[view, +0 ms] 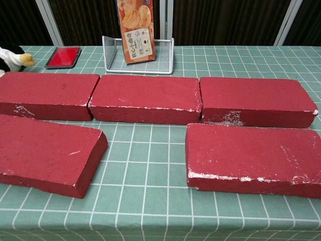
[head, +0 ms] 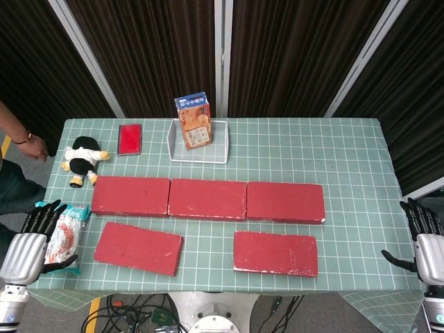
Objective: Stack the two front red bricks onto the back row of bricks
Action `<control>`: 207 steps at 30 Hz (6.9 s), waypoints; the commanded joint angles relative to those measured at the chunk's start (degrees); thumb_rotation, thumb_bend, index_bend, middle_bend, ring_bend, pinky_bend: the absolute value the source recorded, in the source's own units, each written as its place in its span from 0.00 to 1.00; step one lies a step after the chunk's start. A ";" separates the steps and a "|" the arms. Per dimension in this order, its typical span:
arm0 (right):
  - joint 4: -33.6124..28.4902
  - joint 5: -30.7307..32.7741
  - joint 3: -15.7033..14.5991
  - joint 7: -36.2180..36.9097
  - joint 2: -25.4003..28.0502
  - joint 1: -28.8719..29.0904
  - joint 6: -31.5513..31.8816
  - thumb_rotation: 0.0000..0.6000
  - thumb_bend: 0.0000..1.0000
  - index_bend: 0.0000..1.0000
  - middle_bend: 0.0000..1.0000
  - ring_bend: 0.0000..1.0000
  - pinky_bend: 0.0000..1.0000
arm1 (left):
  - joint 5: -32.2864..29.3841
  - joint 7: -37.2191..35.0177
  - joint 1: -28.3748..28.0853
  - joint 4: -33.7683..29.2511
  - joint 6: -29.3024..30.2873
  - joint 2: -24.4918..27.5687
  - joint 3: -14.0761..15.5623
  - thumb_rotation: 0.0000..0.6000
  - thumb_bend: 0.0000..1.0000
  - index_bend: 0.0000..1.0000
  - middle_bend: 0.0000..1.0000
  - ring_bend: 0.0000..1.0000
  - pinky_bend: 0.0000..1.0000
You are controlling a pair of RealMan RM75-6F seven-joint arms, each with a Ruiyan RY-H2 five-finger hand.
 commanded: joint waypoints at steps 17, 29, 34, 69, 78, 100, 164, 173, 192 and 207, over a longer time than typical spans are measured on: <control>-0.89 0.78 0.87 0.44 1.30 0.55 -0.57 1.00 0.00 0.00 0.00 0.00 0.00 | 5.55 -1.44 -2.98 -4.86 -6.24 2.99 3.58 1.00 0.00 0.02 0.00 0.00 0.00; -1.78 1.30 1.63 -0.60 3.75 0.92 -0.62 1.00 0.00 0.00 0.00 0.00 0.00 | 6.38 6.95 -11.91 -11.84 -23.04 -2.15 4.15 1.00 0.00 0.02 0.00 0.00 0.00; -1.02 1.23 1.27 -0.67 3.69 0.83 -0.84 1.00 0.00 0.00 0.00 0.00 0.00 | 0.29 12.75 -15.06 -12.85 -29.37 -5.61 2.55 1.00 0.00 0.02 0.00 0.00 0.00; 4.55 2.41 1.26 4.07 0.96 1.06 -2.17 1.00 0.00 0.00 0.00 0.00 0.00 | -28.12 30.50 -26.60 -13.10 -34.92 -11.10 -0.37 1.00 0.01 0.02 0.10 0.04 0.00; 5.00 2.57 1.31 4.56 0.84 0.91 -2.08 1.00 0.00 0.00 0.00 0.00 0.00 | -28.56 30.91 -27.67 -13.79 -33.21 -11.04 0.54 1.00 0.11 0.02 0.15 0.15 0.00; 5.23 2.98 1.78 5.12 1.04 0.80 -1.84 1.00 0.00 0.00 0.00 0.00 0.00 | -45.95 34.46 -40.67 -15.86 -31.63 -5.70 -10.85 1.00 0.18 0.03 0.19 0.20 0.00; 3.77 4.92 2.57 4.30 2.49 1.03 -3.41 1.00 0.00 0.00 0.00 0.00 0.00 | -69.03 29.11 -61.98 -0.27 -39.04 -12.66 -7.75 1.00 0.17 0.04 0.20 0.21 0.00; 3.61 5.18 2.64 4.10 2.60 1.15 -3.72 1.00 0.00 0.00 0.00 0.00 0.00 | -69.64 29.46 -63.30 0.28 -39.84 -12.81 -6.55 1.00 0.17 0.04 0.20 0.19 0.00; 4.15 5.75 2.74 4.27 2.27 1.63 -4.87 1.00 0.00 0.00 0.00 0.00 0.00 | -70.91 28.26 -64.55 0.74 -40.03 -12.67 -5.59 1.00 0.17 0.04 0.19 0.19 0.00; 4.10 6.41 2.59 3.89 2.38 2.00 -6.17 1.00 0.00 0.00 0.00 0.00 0.00 | -70.75 27.72 -65.01 1.24 -40.20 -12.95 -4.88 1.00 0.16 0.04 0.08 0.06 0.00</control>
